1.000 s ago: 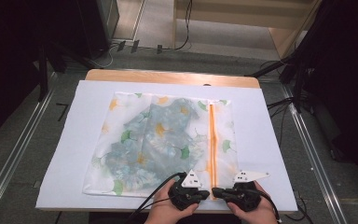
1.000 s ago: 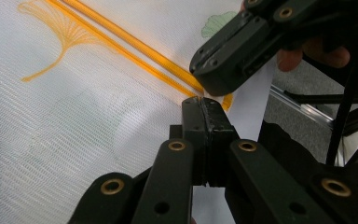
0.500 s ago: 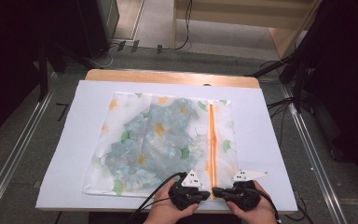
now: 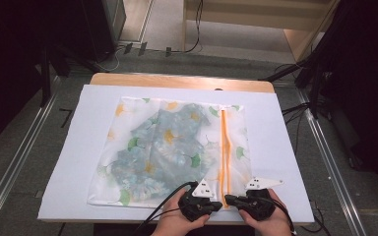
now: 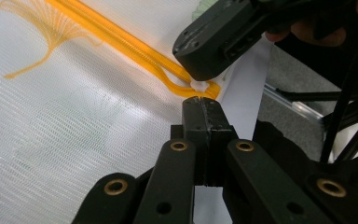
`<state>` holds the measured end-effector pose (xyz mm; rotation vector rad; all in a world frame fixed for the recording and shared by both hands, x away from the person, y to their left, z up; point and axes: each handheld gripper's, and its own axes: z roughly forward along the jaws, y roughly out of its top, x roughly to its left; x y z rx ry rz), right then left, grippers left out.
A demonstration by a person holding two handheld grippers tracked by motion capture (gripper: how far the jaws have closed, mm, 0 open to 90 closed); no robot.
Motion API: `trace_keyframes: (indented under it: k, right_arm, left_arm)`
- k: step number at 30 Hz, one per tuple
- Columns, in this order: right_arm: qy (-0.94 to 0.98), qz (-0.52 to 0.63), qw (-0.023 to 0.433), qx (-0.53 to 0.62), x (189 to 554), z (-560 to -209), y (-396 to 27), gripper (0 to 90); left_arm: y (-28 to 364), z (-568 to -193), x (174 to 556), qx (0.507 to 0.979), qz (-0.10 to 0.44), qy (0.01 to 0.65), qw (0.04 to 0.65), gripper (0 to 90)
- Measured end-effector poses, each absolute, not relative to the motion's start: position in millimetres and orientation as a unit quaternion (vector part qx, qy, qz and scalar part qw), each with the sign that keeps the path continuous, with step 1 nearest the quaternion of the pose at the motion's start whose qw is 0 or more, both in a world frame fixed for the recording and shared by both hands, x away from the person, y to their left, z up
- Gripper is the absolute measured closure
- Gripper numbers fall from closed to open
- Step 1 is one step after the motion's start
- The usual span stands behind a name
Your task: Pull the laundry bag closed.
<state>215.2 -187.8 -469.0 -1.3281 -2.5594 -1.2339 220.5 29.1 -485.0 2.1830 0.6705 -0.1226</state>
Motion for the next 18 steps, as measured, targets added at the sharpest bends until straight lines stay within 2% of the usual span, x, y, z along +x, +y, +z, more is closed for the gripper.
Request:
trace_keyframes:
  k: [18]
  right_arm:
    - [-0.806,-0.400,0.045,-0.434,219.1,-477.9,-190.6,90.0]
  left_arm:
    - [21.5,-483.4,216.7,0.875,-0.038,0.245,0.416,90.0]
